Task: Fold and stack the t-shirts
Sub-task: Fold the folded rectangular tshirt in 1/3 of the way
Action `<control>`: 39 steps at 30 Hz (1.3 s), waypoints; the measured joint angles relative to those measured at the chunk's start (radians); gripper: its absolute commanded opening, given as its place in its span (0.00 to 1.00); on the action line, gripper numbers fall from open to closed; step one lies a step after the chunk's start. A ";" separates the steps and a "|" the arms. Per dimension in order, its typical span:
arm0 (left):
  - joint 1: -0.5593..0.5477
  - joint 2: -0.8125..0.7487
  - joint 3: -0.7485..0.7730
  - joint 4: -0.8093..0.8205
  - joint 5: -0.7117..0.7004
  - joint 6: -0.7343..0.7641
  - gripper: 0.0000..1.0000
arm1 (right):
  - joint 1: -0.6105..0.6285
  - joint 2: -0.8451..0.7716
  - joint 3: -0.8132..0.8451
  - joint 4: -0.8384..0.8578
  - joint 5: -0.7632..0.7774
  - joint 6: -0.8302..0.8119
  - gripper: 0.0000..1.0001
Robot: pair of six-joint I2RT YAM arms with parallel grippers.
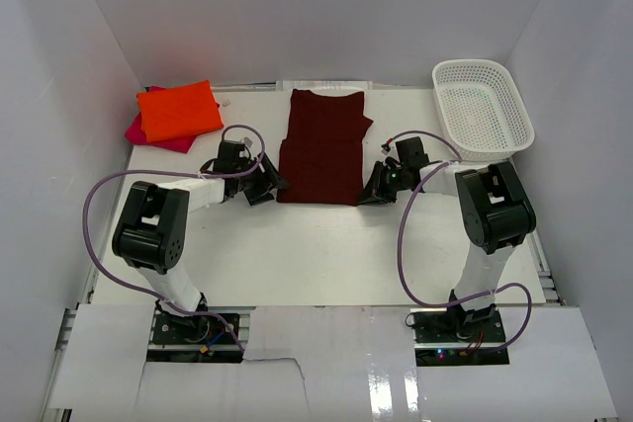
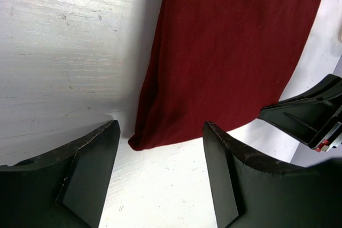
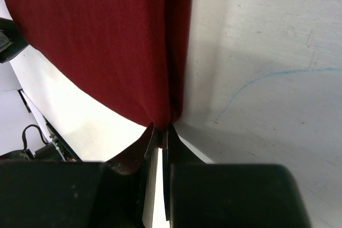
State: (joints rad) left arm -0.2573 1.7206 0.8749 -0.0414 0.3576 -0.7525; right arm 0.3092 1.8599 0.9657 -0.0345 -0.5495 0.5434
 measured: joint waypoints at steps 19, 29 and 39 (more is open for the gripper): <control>0.007 0.034 -0.043 0.078 0.061 -0.048 0.40 | 0.000 0.000 0.007 -0.005 0.005 -0.002 0.08; 0.007 0.065 -0.042 0.077 0.105 -0.048 0.00 | 0.000 0.000 0.019 -0.025 0.013 -0.010 0.08; 0.000 0.064 -0.051 0.068 0.154 -0.045 0.00 | 0.000 -0.021 0.018 -0.072 0.028 -0.053 0.08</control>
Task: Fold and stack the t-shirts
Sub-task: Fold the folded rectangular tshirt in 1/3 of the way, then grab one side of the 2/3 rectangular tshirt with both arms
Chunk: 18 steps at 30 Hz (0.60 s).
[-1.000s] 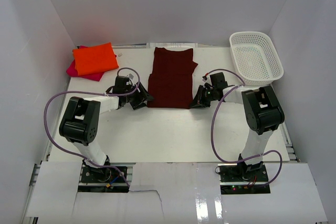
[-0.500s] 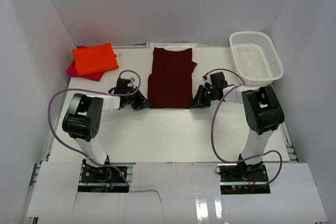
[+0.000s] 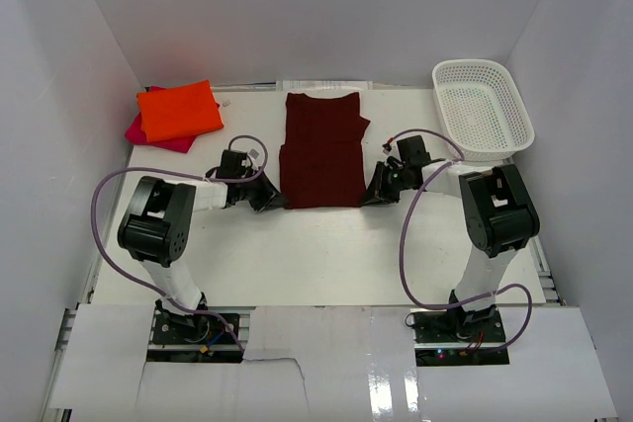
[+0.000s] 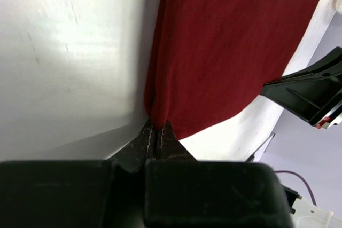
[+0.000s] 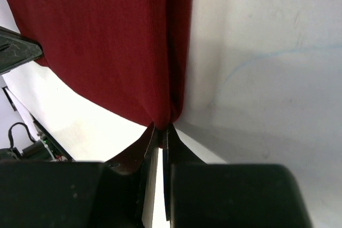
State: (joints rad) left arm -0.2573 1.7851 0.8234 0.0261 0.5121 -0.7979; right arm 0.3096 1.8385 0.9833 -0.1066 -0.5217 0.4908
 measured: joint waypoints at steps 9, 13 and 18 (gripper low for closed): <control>-0.103 -0.162 -0.132 -0.124 -0.025 -0.012 0.00 | 0.037 -0.182 -0.186 -0.040 0.020 -0.033 0.08; -0.198 -0.278 -0.192 -0.201 -0.052 -0.034 0.00 | 0.055 -0.289 -0.305 -0.068 0.023 -0.035 0.08; -0.247 -0.443 -0.263 -0.274 -0.063 -0.078 0.00 | 0.076 -0.490 -0.429 -0.139 0.023 -0.027 0.08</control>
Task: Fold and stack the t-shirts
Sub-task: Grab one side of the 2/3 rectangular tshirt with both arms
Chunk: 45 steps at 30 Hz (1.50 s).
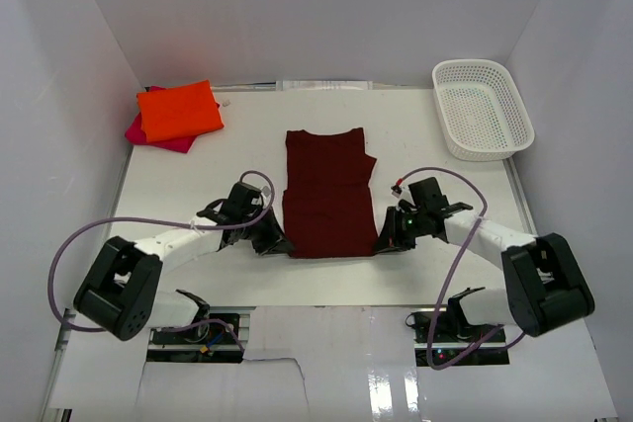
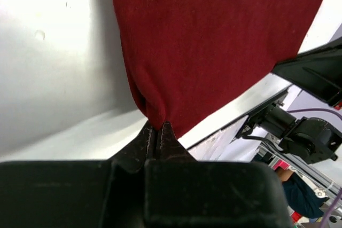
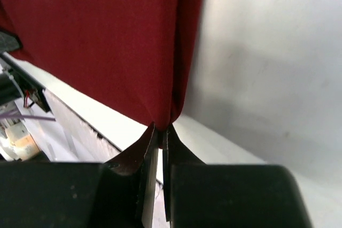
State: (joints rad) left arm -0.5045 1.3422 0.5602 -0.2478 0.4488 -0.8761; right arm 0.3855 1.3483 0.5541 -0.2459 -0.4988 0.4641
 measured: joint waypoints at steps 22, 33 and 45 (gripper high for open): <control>-0.010 -0.157 0.074 -0.193 -0.011 -0.023 0.00 | 0.027 -0.212 0.087 -0.234 -0.025 -0.005 0.08; 0.018 -0.136 0.231 -0.274 0.011 -0.013 0.00 | 0.027 -0.183 0.223 -0.292 -0.050 -0.020 0.08; 0.137 -0.044 0.378 -0.314 0.033 0.053 0.00 | 0.005 -0.063 0.400 -0.326 -0.062 -0.055 0.08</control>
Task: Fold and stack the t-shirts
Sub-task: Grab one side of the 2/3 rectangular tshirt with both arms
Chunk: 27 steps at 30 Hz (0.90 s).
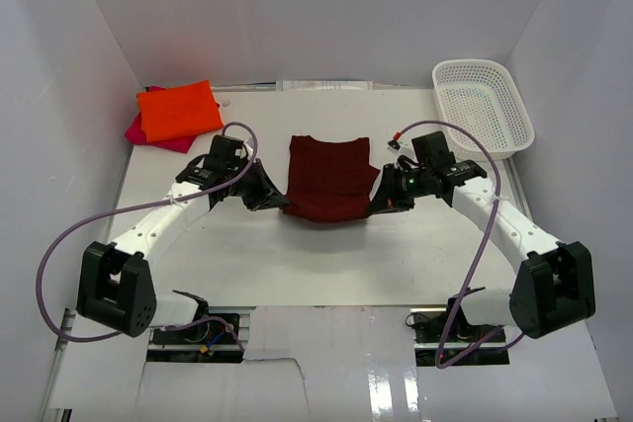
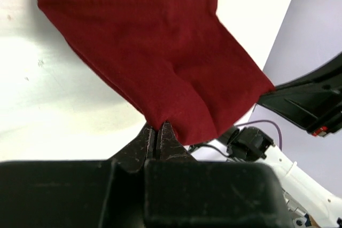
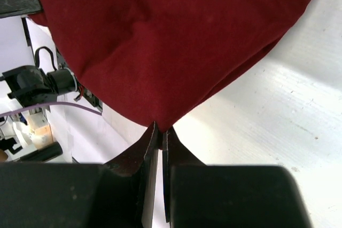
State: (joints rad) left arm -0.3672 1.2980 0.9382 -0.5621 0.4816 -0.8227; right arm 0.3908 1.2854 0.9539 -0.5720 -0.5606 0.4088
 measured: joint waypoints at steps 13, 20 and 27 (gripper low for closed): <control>0.047 0.297 0.286 0.026 0.022 0.049 0.00 | -0.051 0.249 0.238 -0.010 0.005 -0.049 0.08; 0.058 0.392 0.455 0.019 0.026 0.064 0.00 | -0.070 0.353 0.418 -0.019 0.003 -0.060 0.08; 0.076 0.500 0.573 0.013 0.028 0.067 0.00 | -0.099 0.431 0.508 -0.034 -0.002 -0.073 0.08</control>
State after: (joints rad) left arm -0.2913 1.7977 1.5116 -0.5495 0.5095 -0.7559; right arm 0.2920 1.7168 1.4620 -0.6060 -0.5621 0.3355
